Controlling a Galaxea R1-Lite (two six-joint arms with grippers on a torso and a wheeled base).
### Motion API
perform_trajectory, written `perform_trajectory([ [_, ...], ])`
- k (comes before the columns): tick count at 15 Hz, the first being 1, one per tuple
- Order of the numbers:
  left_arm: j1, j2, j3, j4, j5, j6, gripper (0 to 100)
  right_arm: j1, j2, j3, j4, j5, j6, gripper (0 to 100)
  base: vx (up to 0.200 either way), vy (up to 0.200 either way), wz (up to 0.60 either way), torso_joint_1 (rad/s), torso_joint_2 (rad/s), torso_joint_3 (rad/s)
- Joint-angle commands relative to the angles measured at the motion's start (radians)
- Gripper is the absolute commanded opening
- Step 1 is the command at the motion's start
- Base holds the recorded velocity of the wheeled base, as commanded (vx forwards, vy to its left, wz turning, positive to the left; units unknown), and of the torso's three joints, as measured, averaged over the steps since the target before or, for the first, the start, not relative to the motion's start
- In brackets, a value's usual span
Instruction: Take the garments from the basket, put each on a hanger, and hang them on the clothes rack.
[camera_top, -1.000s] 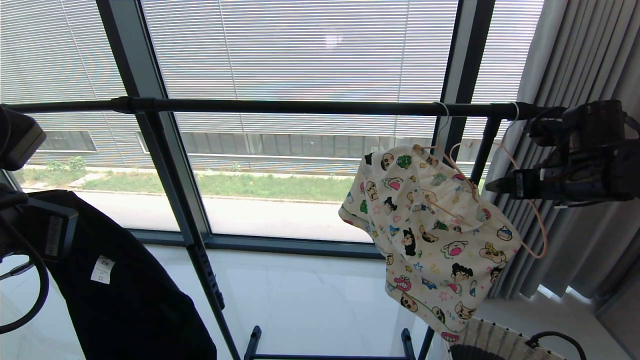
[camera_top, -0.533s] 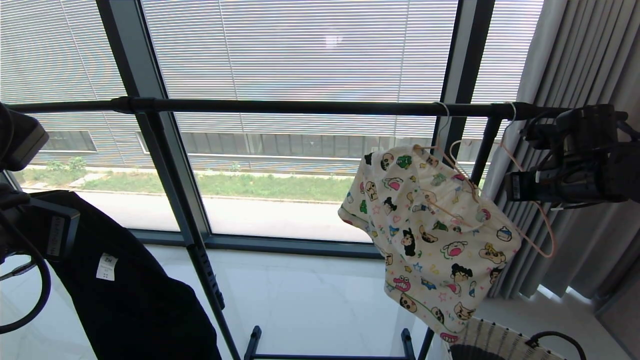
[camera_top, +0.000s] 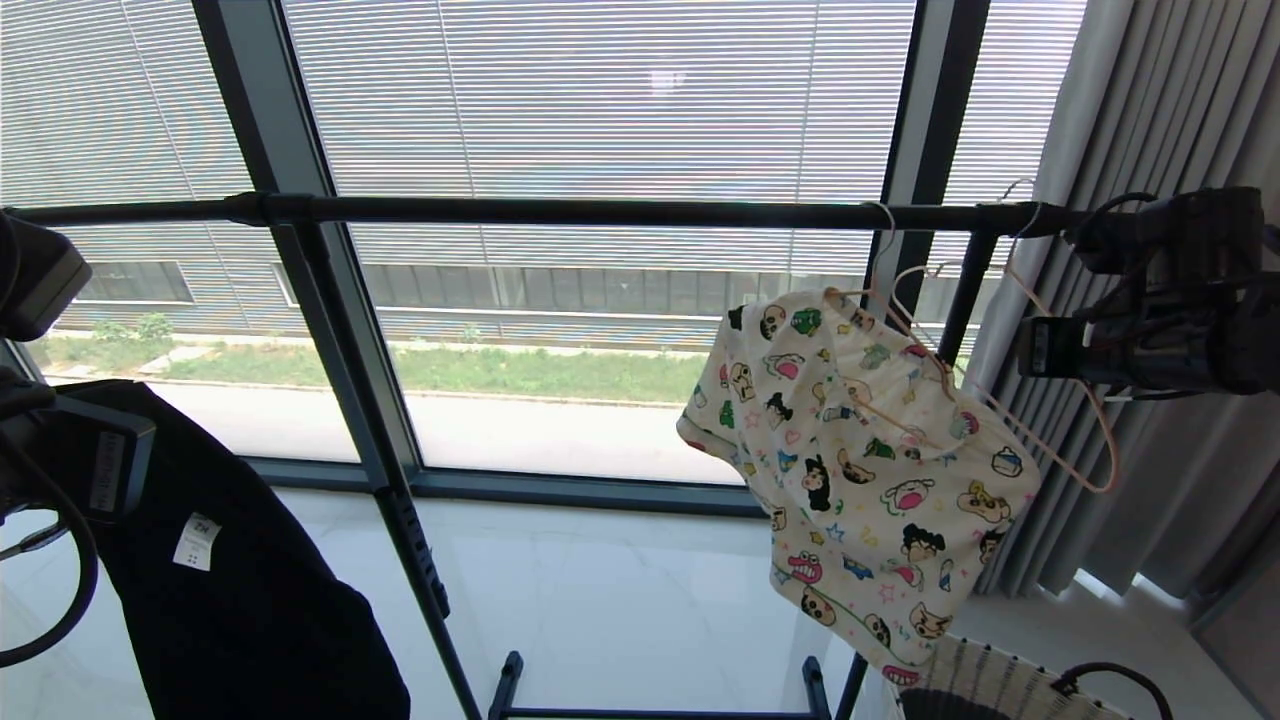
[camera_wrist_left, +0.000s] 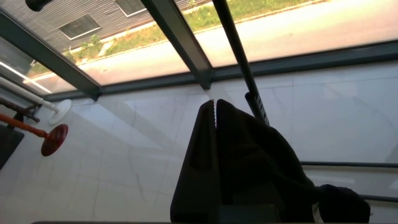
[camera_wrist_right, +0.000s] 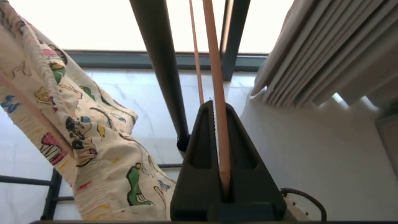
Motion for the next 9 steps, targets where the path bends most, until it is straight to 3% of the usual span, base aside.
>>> perform_trajectory([
  [1, 0.000, -0.003, 0.000, 0.000, 0.000, -0.001, 0, 0.002, -0.052, 0.017, -0.022, -0.001, 0.000, 0, 0.000, 0.000, 0.00, 0.000, 0.00, 0.000],
  [8, 0.002, -0.005, -0.003, -0.004, 0.002, 0.005, 0, 0.002, -0.176, 0.259, -0.234, -0.057, -0.060, 0, 0.000, 0.000, 0.00, 0.000, 0.00, 0.000],
  [9, 0.002, -0.003, -0.003, -0.024, 0.002, 0.005, 0, 0.002, -0.194, 0.288, -0.249, -0.058, -0.072, 0, -0.200, 0.000, 0.00, 0.002, 0.01, 0.002],
])
